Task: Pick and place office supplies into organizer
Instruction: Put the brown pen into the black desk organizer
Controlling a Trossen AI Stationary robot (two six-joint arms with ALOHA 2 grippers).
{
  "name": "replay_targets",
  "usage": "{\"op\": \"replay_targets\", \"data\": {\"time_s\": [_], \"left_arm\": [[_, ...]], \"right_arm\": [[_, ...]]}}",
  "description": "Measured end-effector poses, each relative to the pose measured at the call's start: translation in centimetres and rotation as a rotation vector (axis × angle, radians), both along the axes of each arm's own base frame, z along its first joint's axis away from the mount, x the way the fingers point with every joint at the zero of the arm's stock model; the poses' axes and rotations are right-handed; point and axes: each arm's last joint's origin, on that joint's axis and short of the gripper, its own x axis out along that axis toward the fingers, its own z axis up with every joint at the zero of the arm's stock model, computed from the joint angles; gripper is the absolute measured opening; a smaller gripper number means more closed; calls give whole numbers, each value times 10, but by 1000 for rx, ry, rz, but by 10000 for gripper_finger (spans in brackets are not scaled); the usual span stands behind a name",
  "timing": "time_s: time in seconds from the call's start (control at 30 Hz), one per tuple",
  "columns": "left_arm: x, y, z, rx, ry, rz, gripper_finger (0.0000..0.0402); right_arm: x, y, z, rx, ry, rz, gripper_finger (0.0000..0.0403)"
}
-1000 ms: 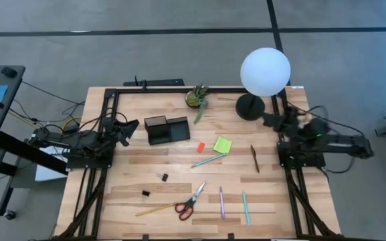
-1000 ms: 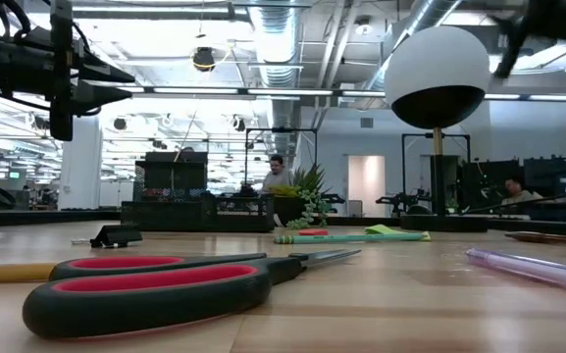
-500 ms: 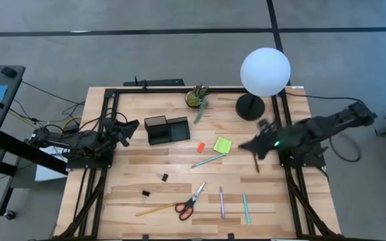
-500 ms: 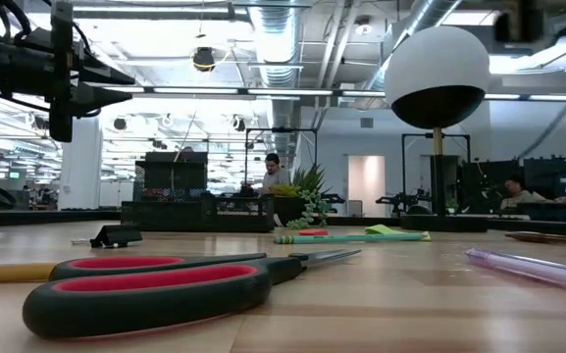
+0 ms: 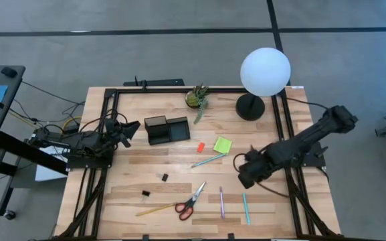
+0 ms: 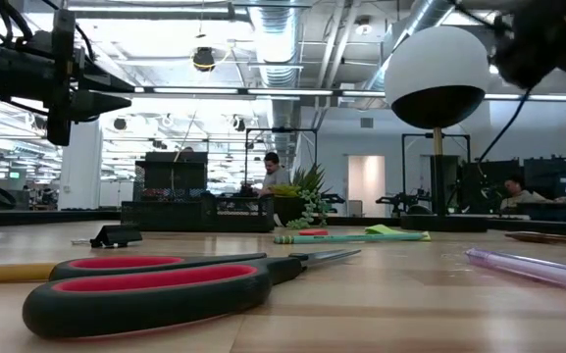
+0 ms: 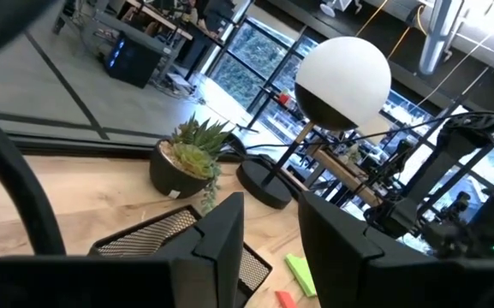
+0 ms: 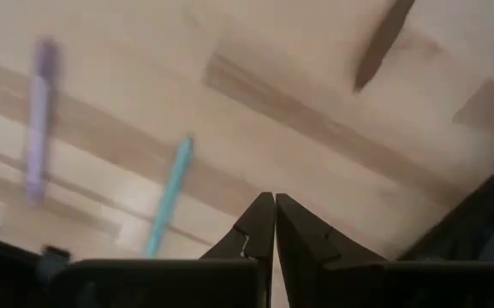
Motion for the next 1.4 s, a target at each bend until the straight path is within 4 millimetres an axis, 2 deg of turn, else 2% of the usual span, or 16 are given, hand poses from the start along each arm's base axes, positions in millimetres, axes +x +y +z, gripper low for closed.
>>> {"op": "replay_targets", "data": {"time_s": [0.2, 0.47, 0.63, 0.73, 0.97, 1.07, 1.2, 1.27, 1.4], "left_arm": [[0, 0, 0, 2, 3, 0, 107], [0, 0, 0, 6, 7, 1, 107], [0, 0, 0, 7, 8, 1, 107], [0, 0, 0, 7, 8, 1, 107], [0, 0, 0, 7, 8, 1, 107], [0, 0, 0, 7, 8, 1, 107], [0, -1, 0, 8, 7, -28, 107], [1, -1, 0, 9, 5, -51, 107], [1, -2, 0, 10, 4, -74, 107]], "right_arm": [[15, -8, -19, 89, 93, 75, 41], [31, -25, -41, 55, 151, 131, 88], [29, -34, -52, -57, 272, 63, 93], [29, -38, -56, -66, 332, 15, 93], [34, -51, -56, -66, 308, -9, 93], [30, -60, -52, -59, 342, 3, 93], [12, -71, -30, -103, 411, -5, 93], [4, -73, -17, -132, 361, -43, 93], [-10, -73, -1, -158, 136, -160, 93]]}}
